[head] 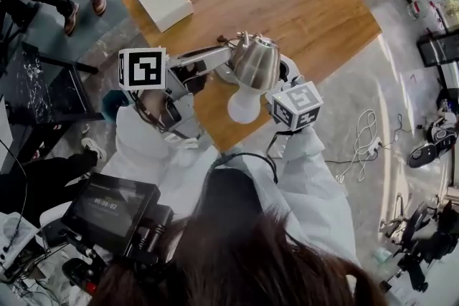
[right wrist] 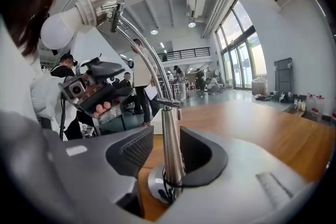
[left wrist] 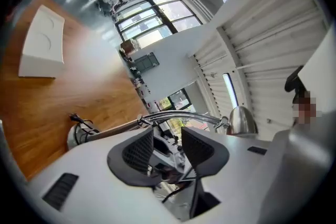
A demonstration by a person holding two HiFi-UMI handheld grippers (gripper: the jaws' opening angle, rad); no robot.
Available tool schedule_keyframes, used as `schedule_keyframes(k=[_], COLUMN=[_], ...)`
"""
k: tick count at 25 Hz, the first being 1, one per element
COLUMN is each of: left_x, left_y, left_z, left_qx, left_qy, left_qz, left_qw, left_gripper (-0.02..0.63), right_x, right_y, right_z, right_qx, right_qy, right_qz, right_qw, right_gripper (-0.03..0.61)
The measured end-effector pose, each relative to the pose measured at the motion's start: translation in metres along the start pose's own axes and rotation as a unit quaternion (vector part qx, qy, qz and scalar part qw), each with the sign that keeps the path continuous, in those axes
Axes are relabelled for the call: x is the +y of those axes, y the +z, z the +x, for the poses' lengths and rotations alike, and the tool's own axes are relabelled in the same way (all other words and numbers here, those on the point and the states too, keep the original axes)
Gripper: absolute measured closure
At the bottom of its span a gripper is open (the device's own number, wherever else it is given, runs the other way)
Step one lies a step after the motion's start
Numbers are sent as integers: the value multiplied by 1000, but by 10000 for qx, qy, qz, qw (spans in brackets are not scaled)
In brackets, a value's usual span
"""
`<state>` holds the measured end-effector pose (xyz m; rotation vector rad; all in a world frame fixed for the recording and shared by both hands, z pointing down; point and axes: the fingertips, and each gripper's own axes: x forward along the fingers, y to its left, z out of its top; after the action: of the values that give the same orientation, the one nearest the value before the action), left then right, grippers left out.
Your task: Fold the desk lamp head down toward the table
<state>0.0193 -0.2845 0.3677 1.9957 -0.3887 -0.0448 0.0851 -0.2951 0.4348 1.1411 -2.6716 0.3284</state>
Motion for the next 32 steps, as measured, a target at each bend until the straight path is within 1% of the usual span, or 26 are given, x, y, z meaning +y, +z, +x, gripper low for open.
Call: schedule_keyframes(k=[3,5,7,9,13,16,18,20,22,24,25,32], left_x=[-11,-17,-16,-8,-4,-11,-14,-16,-19,-22,-24,-29], left_y=[8,16,24,28,27,29,29,28,27,28,28,26], left_z=[2,4,10,18,40,53,56,58,60,62,63,63], left_qx=[141,215,297,430,786,899,950,1036,1127,1179,1195,1322], left_qy=[-523,-884,-1141,-1305,-1473,-1613,-1658,-1657,-1675,-1711,-1727,-1710], left_qz=[-713,-1017,-1319,-1682,-2322,-2697,-2817,-2830,-2797,-2759,-2734,-2618], left_qw=[9960,9907,9842,9761,9583,9451,9403,9390,9386,9385,9387,9406], left_gripper=[393,377,365,344,344,344,344,344,344,344,344,347], right_x=[-2,-3,-5,-10,-16,-20,-17,-12,-11,-13,-14,-13], right_y=[3,5,4,1,0,1,-2,-2,-1,0,0,-3], right_z=[11,16,22,32,41,41,42,45,46,46,46,44], right_qx=[-70,-100,-86,-36,115,176,252,274,237,225,233,299], right_qy=[253,452,608,720,853,902,951,958,910,850,834,1055], right_qz=[41,94,88,39,-32,-65,-143,-203,-184,-193,-213,-91], right_qw=[9996,9989,9981,9974,9963,9957,9950,9948,9954,9959,9960,9939], right_gripper=[430,416,416,414,416,416,416,416,424,458,463,463])
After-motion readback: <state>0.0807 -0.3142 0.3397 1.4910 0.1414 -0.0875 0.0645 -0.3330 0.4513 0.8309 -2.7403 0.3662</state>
